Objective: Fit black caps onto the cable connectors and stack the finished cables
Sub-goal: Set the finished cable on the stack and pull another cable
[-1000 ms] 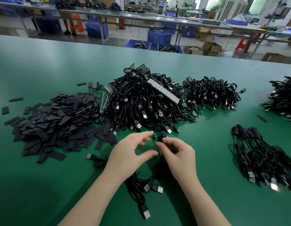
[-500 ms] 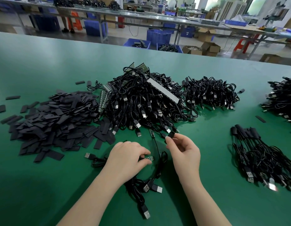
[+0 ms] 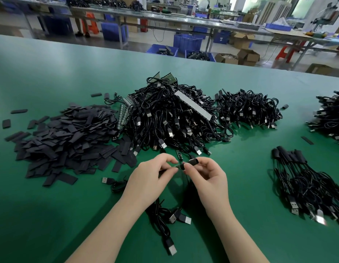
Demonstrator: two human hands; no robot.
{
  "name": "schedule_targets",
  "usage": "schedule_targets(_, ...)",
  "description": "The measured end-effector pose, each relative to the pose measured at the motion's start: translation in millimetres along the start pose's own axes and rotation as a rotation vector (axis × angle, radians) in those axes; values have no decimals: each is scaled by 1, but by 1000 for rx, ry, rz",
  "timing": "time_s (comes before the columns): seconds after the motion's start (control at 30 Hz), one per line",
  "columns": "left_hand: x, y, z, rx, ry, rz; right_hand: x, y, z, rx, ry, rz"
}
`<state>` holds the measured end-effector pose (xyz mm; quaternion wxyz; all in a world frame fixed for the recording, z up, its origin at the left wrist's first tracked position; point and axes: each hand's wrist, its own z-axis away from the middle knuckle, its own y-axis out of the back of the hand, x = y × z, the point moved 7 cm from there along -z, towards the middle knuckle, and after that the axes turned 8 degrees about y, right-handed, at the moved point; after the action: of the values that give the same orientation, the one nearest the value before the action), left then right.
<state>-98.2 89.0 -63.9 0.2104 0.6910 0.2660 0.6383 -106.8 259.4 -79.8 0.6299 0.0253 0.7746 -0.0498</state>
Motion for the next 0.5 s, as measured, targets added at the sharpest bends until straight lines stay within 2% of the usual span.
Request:
schedule_targets(0.2,4,-2,2,-25,-8,90,-4,0,0,4,9,-16)
schedule_targets(0.5,-1,1,-1,41,2,102,-9,0,1,-6,40,16)
